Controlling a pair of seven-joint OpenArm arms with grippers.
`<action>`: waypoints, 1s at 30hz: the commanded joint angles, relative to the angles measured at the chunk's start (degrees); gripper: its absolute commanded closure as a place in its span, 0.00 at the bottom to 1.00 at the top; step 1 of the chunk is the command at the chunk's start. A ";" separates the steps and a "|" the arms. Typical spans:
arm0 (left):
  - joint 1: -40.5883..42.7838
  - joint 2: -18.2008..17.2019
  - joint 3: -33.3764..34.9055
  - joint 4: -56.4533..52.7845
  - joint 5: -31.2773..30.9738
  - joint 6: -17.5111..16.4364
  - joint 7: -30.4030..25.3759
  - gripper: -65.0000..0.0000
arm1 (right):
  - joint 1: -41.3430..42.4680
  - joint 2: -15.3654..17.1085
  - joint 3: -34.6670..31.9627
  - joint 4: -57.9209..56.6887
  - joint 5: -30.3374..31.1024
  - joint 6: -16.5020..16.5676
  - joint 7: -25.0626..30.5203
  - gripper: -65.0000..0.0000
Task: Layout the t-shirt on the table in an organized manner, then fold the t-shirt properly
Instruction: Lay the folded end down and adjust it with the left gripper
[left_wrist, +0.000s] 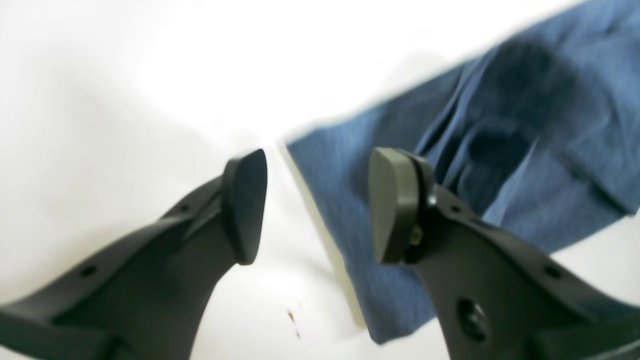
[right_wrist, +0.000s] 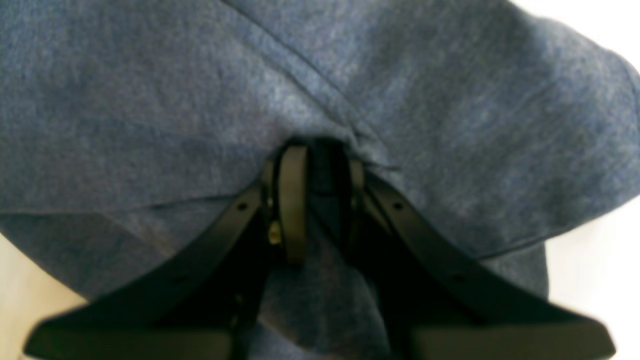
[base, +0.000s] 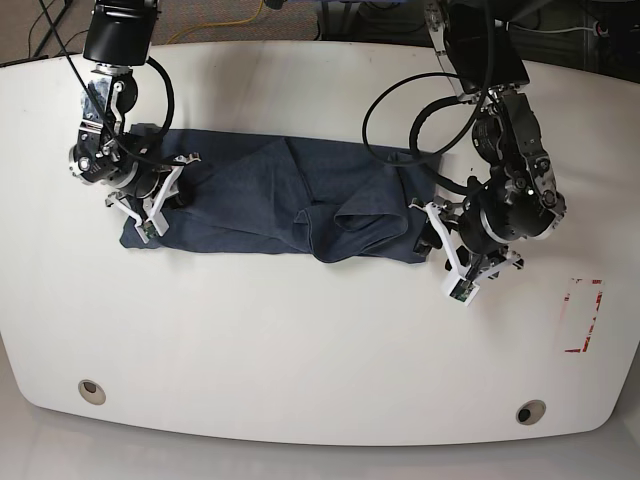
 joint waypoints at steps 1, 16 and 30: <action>-1.05 -0.62 0.24 0.91 -0.82 2.39 -4.15 0.61 | 0.23 0.59 -0.10 0.12 -1.11 -0.07 -1.69 0.84; -0.09 -0.62 5.95 -2.96 -0.64 9.59 -5.74 0.87 | 0.14 0.59 -0.10 0.12 -1.11 -0.07 -1.69 0.84; 0.00 -2.12 11.84 -3.67 -0.64 16.72 -5.38 0.88 | 0.14 0.59 -0.10 0.12 -1.11 -0.07 -1.69 0.84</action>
